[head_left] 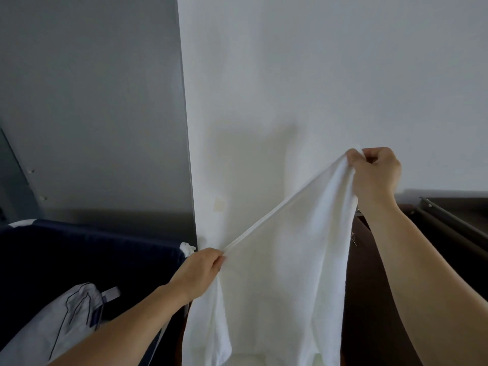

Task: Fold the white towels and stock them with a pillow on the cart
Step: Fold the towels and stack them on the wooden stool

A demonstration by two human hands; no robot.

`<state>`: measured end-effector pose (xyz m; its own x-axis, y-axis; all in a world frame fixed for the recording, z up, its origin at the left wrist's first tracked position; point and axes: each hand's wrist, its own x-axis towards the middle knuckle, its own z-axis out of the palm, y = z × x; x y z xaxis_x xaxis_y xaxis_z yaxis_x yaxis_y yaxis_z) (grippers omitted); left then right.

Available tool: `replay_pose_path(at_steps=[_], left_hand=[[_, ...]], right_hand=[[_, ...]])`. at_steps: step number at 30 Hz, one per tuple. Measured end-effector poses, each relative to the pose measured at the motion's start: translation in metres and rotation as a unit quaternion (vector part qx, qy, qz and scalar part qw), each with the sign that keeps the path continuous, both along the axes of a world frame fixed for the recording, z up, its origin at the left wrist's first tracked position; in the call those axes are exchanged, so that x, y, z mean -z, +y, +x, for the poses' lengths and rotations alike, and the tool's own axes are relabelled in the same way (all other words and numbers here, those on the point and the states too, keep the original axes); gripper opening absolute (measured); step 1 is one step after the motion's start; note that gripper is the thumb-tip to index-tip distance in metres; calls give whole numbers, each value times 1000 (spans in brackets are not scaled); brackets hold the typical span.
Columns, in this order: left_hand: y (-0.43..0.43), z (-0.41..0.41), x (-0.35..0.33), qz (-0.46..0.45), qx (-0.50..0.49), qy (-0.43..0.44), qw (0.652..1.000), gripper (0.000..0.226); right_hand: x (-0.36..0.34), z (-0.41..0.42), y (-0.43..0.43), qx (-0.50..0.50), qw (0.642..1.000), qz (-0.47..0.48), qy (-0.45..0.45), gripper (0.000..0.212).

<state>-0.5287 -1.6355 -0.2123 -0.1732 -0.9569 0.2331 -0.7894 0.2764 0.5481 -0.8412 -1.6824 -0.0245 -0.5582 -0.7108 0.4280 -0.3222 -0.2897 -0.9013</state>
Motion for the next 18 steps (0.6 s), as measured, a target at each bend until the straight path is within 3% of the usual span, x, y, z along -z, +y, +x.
replay_pose_path(at_steps=[9, 13, 15, 18], left_hand=[[10, -3, 4, 119, 15, 194, 974, 18], [9, 6, -9, 204, 20, 324, 923, 18], [7, 11, -20, 252, 27, 362, 897, 25], [1, 3, -44, 284, 31, 345, 894, 25]], right_hand=[[-1, -7, 5, 14, 1000, 8, -15, 13], [4, -13, 6, 36, 999, 25, -12, 14], [8, -15, 9, 57, 997, 52, 28, 23], [16, -11, 11, 51, 989, 90, 109, 32]])
